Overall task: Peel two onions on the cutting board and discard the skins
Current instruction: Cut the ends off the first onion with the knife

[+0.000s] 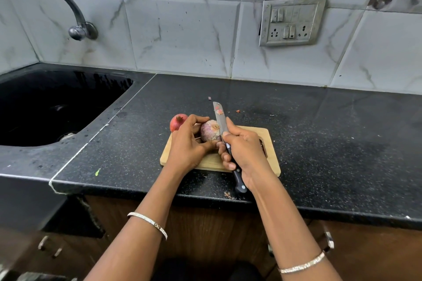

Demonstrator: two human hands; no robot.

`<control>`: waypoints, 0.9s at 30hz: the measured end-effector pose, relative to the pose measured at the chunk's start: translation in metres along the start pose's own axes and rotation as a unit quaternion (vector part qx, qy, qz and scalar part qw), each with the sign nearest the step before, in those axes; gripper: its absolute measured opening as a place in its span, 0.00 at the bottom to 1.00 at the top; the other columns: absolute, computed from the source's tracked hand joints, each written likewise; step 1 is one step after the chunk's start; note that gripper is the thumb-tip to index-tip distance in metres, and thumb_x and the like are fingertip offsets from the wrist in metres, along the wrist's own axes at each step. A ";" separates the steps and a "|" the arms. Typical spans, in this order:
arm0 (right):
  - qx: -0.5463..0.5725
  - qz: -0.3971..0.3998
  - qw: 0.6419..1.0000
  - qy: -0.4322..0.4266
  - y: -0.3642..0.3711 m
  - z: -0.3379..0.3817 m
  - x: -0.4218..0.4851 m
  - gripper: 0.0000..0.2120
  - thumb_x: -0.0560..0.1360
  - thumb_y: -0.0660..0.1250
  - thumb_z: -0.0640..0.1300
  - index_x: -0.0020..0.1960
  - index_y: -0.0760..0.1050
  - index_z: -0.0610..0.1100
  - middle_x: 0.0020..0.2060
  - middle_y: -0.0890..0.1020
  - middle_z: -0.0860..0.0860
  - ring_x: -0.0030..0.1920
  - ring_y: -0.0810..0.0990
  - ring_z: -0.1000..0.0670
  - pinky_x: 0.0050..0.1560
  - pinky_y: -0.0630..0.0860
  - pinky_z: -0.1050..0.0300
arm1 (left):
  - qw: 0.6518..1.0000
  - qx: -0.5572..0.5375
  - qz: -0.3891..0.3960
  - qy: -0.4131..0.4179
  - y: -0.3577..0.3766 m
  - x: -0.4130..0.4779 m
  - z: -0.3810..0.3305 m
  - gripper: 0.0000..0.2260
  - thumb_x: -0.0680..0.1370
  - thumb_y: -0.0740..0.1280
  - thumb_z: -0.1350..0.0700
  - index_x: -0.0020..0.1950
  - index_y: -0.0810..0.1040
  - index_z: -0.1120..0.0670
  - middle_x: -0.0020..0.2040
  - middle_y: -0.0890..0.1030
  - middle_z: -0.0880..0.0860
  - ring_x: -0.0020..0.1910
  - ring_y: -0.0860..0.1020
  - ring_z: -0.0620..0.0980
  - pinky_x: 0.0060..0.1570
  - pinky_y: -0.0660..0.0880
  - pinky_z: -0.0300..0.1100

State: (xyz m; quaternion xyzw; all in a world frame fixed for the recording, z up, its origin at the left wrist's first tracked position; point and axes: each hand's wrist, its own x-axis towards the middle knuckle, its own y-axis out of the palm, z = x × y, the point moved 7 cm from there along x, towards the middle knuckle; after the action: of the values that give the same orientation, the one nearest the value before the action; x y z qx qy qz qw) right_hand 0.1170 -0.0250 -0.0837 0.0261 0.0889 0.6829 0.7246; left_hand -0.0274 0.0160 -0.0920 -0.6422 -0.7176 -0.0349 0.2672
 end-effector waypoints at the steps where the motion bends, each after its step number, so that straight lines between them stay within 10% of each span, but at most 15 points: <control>1: -0.010 0.003 1.000 -0.002 0.000 0.000 -0.001 0.23 0.84 0.58 0.35 0.74 0.71 0.54 0.29 0.73 0.47 0.23 0.66 0.54 0.19 0.59 0.64 | 1.000 -0.002 -0.001 0.000 0.000 0.000 0.000 0.25 0.66 0.83 0.60 0.58 0.78 0.51 0.55 0.83 0.44 0.58 0.82 0.44 0.59 0.78 0.40; 7: 0.005 0.013 1.000 -0.002 -0.004 -0.006 -0.020 0.16 0.84 0.59 0.37 0.50 0.80 0.53 0.29 0.71 0.45 0.23 0.65 0.54 0.19 0.59 0.64 | 1.000 -0.003 0.000 0.000 0.002 0.000 -0.003 0.26 0.65 0.84 0.60 0.59 0.78 0.53 0.54 0.83 0.46 0.57 0.82 0.44 0.58 0.79 0.39; 11: 0.006 -0.013 1.000 -0.008 0.003 -0.004 0.001 0.23 0.83 0.58 0.35 0.73 0.72 0.55 0.29 0.72 0.46 0.24 0.66 0.53 0.19 0.60 0.63 | 1.000 -0.012 -0.008 -0.011 0.000 -0.001 -0.003 0.24 0.67 0.81 0.65 0.59 0.78 0.56 0.52 0.83 0.47 0.55 0.82 0.42 0.49 0.75 0.27; 17: 0.049 -0.009 0.999 0.004 0.003 -0.014 -0.012 0.19 0.83 0.58 0.35 0.68 0.78 0.50 0.26 0.71 0.48 0.23 0.66 0.54 0.19 0.59 0.64 | 1.000 0.008 -0.024 -0.007 0.001 -0.002 -0.003 0.25 0.65 0.83 0.62 0.58 0.78 0.54 0.52 0.83 0.44 0.55 0.82 0.42 0.56 0.80 0.39; 27: 0.075 -0.077 0.994 -0.016 0.021 -0.017 -0.006 0.24 0.83 0.56 0.35 0.74 0.72 0.54 0.24 0.72 0.49 0.23 0.68 0.53 0.20 0.61 0.63 | 0.997 0.022 -0.056 -0.056 -0.005 -0.006 -0.002 0.22 0.65 0.78 0.67 0.54 0.79 0.52 0.44 0.80 0.38 0.45 0.78 0.28 0.48 0.75 0.27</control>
State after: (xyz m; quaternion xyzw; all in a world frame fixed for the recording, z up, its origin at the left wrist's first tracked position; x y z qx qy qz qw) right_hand 0.0932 -0.0308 -0.0967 0.0843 0.1293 0.6163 0.7722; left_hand -0.0313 0.0091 -0.0911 -0.5956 -0.7672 0.0023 0.2380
